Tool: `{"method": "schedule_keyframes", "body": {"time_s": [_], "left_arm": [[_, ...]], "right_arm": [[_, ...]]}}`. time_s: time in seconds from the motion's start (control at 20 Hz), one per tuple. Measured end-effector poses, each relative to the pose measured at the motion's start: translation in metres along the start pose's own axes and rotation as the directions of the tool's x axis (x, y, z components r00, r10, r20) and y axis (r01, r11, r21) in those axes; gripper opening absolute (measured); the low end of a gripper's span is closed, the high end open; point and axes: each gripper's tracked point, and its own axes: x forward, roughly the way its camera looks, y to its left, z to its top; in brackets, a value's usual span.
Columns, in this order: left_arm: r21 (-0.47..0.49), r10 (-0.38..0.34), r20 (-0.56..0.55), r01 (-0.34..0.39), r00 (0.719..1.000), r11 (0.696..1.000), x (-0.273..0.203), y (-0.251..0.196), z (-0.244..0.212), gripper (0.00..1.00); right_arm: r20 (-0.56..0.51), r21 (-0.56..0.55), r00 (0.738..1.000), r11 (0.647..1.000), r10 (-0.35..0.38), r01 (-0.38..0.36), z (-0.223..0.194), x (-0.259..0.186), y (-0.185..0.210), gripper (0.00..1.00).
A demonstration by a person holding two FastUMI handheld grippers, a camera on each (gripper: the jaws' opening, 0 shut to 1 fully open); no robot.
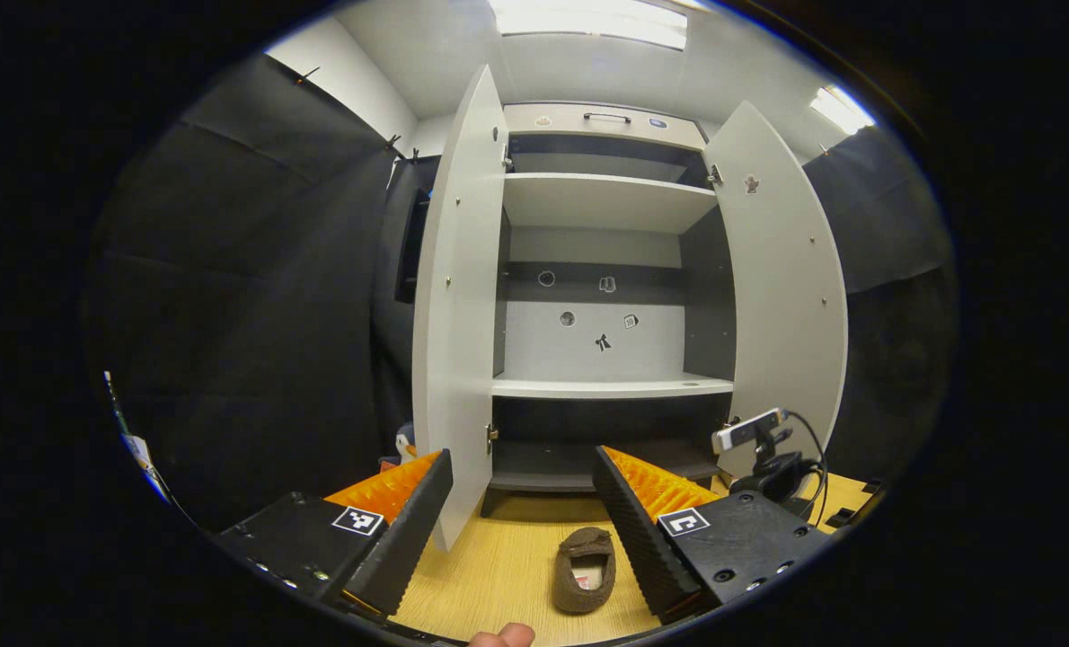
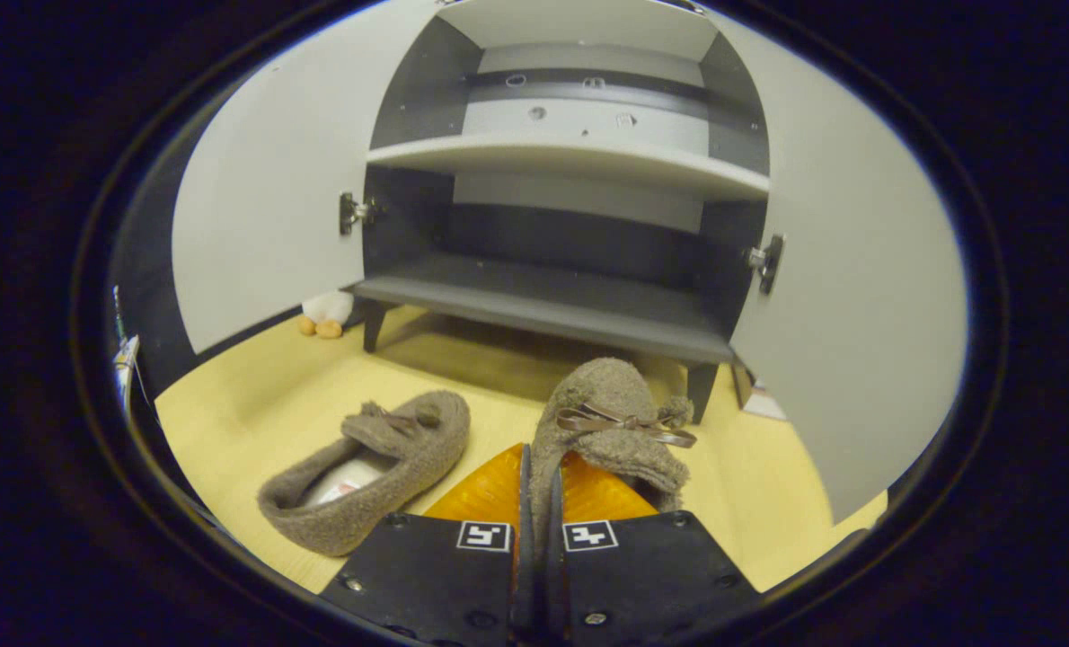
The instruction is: Grab one shoe with the right hand and put it into the shoe cabinet, grab the other shoe with the left hand and put it into the shoe cabinet; then close the right door with the right hand and the left door with the left hand.
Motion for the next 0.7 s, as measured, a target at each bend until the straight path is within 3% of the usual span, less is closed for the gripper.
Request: {"method": "schedule_keyframes", "body": {"time_s": [0.45,0.7], "left_arm": [[-0.010,-0.076,0.036,0.077,0.996,0.997,0.004,-0.031,0.010,0.95],[0.006,-0.100,0.044,0.100,0.994,0.995,-0.001,-0.046,0.012,0.95]], "right_arm": [[0.217,0.008,0.973,0.997,0.078,-0.082,0.145,-0.086,0.010,0.08],[0.273,-0.055,0.961,0.998,0.050,-0.036,0.224,-0.085,-0.007,0.08]]}}
